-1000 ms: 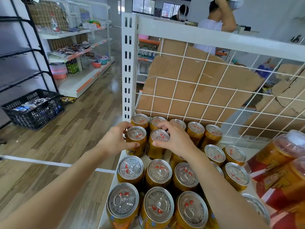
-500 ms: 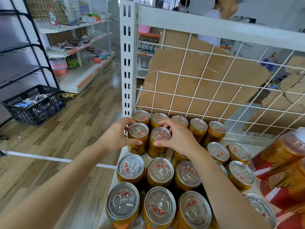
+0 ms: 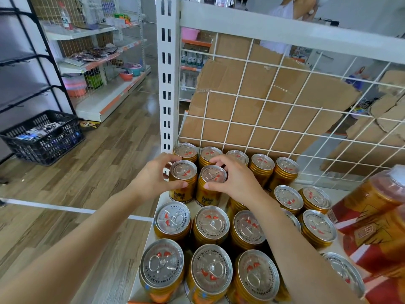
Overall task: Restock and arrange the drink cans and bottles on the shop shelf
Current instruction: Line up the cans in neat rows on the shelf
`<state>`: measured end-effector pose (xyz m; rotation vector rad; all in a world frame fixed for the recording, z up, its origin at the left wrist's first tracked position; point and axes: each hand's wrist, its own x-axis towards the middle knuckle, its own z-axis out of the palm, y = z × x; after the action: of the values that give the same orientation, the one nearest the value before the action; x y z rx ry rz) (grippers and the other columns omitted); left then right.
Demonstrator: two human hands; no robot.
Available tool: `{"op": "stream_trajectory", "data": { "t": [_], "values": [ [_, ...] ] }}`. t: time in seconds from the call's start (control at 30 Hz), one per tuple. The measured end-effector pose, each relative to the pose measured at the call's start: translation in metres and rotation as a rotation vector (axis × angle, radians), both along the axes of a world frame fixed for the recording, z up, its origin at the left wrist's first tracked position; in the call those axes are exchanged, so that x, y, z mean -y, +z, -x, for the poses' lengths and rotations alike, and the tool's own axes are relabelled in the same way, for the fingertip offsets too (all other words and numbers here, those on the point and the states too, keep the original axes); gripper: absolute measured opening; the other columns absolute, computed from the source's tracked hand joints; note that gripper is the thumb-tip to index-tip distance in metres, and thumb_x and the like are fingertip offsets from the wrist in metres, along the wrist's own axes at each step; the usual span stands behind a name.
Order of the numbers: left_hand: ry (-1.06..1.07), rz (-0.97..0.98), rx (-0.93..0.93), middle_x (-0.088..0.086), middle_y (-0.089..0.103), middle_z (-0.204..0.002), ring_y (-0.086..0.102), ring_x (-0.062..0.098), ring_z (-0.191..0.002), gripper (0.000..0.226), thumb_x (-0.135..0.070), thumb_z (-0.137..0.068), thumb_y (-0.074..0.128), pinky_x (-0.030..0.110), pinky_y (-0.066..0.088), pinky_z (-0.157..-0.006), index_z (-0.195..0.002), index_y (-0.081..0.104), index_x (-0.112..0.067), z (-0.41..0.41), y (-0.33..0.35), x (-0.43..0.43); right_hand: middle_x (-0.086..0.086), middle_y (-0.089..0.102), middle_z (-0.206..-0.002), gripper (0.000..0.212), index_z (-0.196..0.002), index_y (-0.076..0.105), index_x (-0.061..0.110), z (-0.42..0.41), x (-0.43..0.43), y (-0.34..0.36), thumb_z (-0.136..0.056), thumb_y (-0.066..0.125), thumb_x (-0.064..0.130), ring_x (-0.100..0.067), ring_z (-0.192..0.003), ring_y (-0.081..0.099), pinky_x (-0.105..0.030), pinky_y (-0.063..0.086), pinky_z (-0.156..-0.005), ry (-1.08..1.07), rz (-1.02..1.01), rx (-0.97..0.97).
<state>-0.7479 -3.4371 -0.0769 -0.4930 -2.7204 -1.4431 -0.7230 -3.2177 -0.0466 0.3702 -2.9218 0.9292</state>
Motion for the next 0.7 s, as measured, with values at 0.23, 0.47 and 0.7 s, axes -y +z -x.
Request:
{"op": "stream_trajectory", "data": {
  "t": [0.23, 0.47, 0.7],
  "values": [
    [0.003, 0.004, 0.004, -0.007, 0.055, -0.109, 0.057, 0.014, -0.099, 0.057, -0.023, -0.068, 0.081, 0.035, 0.055, -0.08, -0.117, 0.05, -0.025, 0.0004, -0.0008, -0.0001, 0.008, 0.05, -0.122, 0.059, -0.127, 0.047, 0.031, -0.0027, -0.0025, 0.0026, -0.076, 0.075, 0.032, -0.007, -0.112, 0.046, -0.023, 0.032, -0.085, 0.051, 0.04, 0.026],
    [0.009, 0.018, -0.015, -0.004, 0.055, -0.113, 0.057, 0.013, -0.099, 0.056, -0.024, -0.068, 0.081, 0.033, 0.055, -0.079, -0.115, 0.051, -0.027, 0.0, -0.0013, 0.0001, 0.008, 0.052, -0.125, 0.056, -0.126, 0.048, 0.031, -0.0012, -0.001, 0.0011, -0.077, 0.075, 0.032, -0.008, -0.115, 0.047, -0.022, 0.033, -0.086, 0.038, 0.009, 0.0],
    [0.011, 0.069, -0.008, -0.008, 0.053, -0.114, 0.055, 0.012, -0.1, 0.058, -0.027, -0.071, 0.079, 0.03, 0.053, -0.08, -0.12, 0.05, -0.025, -0.0011, 0.0002, -0.0004, 0.007, 0.051, -0.128, 0.055, -0.126, 0.048, 0.03, -0.0008, -0.0018, -0.0007, -0.077, 0.074, 0.03, -0.008, -0.117, 0.045, -0.023, 0.032, -0.089, 0.046, 0.021, 0.003]
  ]
}}
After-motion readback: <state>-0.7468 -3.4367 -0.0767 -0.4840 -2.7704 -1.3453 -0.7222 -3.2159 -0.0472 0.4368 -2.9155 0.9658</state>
